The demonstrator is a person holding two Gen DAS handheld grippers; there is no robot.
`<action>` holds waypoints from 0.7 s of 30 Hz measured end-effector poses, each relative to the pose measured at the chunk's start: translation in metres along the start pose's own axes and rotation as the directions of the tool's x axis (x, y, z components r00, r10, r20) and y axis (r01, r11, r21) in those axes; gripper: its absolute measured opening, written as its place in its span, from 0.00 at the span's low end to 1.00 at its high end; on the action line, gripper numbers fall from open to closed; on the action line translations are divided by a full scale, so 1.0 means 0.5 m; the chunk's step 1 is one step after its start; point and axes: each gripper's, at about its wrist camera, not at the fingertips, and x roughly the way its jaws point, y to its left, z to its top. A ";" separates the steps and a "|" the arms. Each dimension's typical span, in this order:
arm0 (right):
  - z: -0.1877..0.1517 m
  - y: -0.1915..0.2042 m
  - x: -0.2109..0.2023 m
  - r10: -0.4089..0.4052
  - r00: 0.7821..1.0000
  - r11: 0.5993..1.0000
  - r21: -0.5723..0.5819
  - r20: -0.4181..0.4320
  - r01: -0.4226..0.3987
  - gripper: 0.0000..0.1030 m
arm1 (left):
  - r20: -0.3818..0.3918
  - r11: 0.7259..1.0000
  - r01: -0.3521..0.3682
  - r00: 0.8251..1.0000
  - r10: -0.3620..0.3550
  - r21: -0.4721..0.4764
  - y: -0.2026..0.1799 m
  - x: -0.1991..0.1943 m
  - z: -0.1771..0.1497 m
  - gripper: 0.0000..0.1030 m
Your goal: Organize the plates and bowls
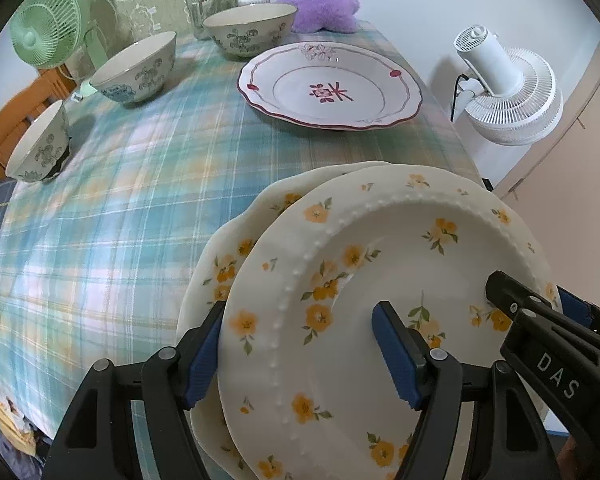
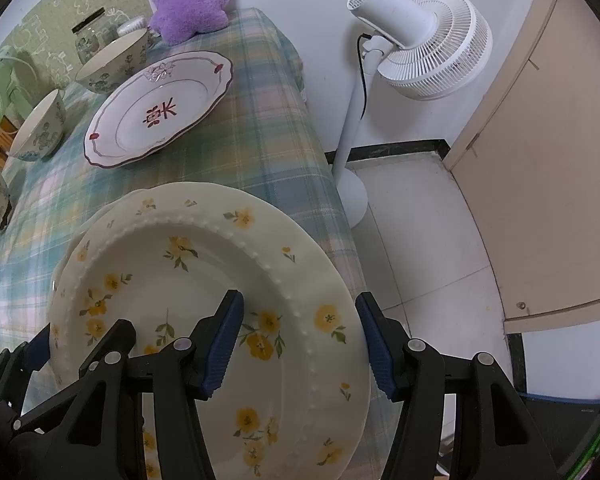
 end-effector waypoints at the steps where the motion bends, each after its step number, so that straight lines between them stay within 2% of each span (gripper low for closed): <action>1: 0.000 0.001 0.001 0.000 1.000 1.000 -0.001 0.002 0.000 0.60 | 0.004 1.000 -0.007 1.000 0.007 0.002 -0.002 0.000 -0.001 0.73; 18: -0.006 0.005 0.000 0.002 1.000 1.000 -0.029 0.005 -0.002 0.58 | -0.015 0.995 -0.097 0.995 0.098 0.033 -0.022 0.004 -0.005 0.79; 21: -0.012 0.006 -0.005 0.005 1.000 0.999 -0.037 0.002 -0.005 0.58 | -0.022 0.996 -0.083 0.996 0.083 0.015 -0.014 0.003 -0.004 0.79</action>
